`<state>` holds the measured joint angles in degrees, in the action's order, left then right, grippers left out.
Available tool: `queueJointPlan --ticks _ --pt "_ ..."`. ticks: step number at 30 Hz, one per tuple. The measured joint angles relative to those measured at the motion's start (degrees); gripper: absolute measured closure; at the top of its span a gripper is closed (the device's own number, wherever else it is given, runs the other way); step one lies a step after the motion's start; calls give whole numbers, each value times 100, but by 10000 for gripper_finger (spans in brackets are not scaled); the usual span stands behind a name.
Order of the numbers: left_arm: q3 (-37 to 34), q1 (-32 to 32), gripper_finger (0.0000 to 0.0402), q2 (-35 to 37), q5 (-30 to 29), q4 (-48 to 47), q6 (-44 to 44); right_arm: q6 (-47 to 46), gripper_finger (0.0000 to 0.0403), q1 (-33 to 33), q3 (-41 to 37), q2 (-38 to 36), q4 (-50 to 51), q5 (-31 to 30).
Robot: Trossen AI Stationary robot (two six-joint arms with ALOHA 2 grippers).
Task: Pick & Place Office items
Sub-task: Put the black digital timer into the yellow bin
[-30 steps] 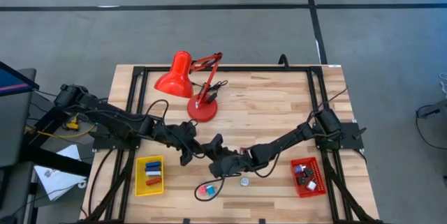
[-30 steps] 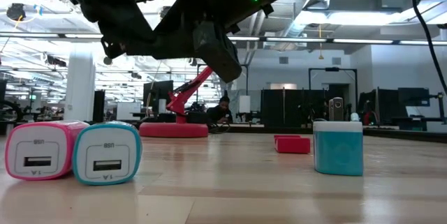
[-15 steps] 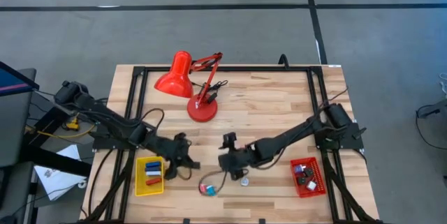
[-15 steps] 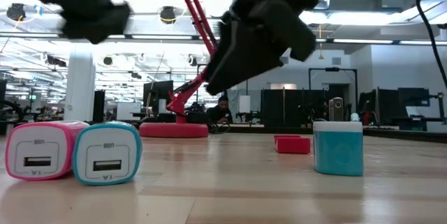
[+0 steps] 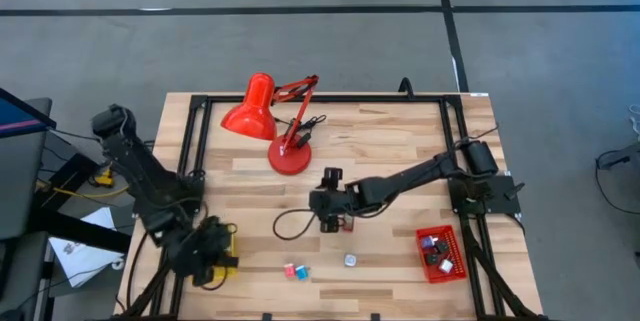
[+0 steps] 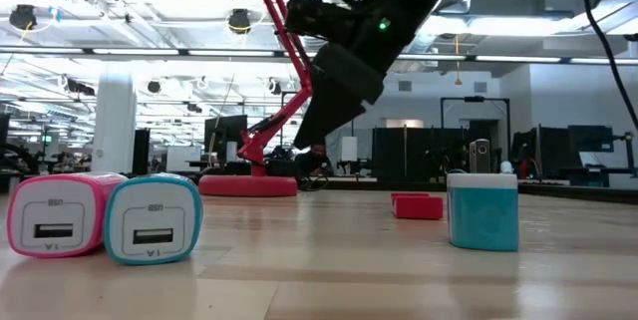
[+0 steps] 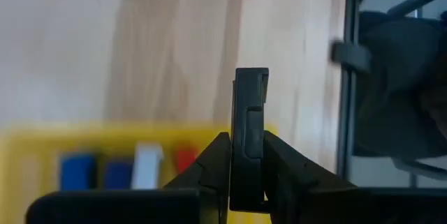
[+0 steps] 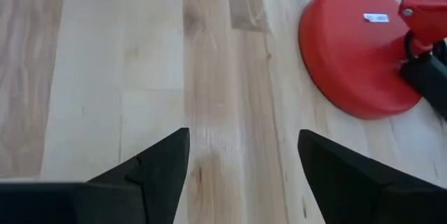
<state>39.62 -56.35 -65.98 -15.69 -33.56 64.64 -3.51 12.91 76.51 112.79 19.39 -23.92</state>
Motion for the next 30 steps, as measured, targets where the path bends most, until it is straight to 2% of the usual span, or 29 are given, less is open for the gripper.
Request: queueJointPlan --ticks 4,8,13,30 --pt "0 -479 346 0 0 -245 883 -109 143 -124 0 0 -124 7" --pt "-2 -705 346 -2 72 -501 1374 -210 143 -225 0 -2 -250 9" --pt "-2 -792 348 -47 58 -378 1422 -212 143 -269 0 -2 -225 9" --pt "-7 -787 345 -979 49 -167 1412 -210 143 -407 0 -2 -203 7"
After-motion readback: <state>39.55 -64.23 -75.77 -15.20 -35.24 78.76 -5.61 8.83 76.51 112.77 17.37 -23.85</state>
